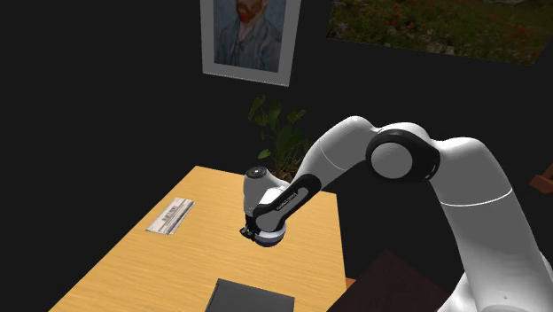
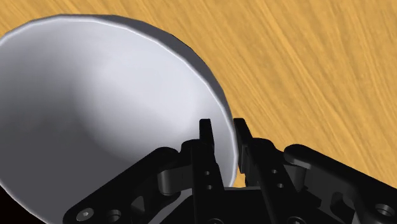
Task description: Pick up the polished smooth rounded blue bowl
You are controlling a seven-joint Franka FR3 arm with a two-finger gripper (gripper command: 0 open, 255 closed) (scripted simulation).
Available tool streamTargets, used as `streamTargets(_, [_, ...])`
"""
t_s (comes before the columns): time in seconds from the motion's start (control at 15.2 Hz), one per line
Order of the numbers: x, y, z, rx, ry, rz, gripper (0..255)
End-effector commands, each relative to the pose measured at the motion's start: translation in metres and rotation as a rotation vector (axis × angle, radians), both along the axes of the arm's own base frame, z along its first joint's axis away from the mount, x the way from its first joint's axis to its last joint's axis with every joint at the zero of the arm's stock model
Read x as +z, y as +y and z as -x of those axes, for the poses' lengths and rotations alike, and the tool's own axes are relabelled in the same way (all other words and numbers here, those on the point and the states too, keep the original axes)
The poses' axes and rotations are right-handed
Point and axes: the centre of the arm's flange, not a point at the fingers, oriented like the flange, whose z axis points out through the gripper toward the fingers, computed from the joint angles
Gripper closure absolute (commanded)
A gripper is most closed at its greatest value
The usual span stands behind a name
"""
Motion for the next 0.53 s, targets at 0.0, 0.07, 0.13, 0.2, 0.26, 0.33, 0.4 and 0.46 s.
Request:
streamTargets(0.0, [0.000,0.000,0.000,0.000,0.000,0.000,255])
streamTargets(0.07, [0.000,0.000,0.000,0.000,0.000,0.000,255])
streamTargets(0.13, [0.000,0.000,0.000,0.000,0.000,0.000,255])
streamTargets(0.2, [0.005,0.000,0.000,0.000,0.000,0.000,255])
streamTargets(0.26, [0.010,0.000,0.000,0.000,0.000,0.000,255])
streamTargets(0.33, [0.016,0.000,0.000,0.000,0.000,0.000,255])
streamTargets(0.4, [0.021,0.000,0.000,0.000,0.000,0.000,255])
streamTargets(0.46, [0.026,0.000,0.000,0.000,0.000,0.000,255])
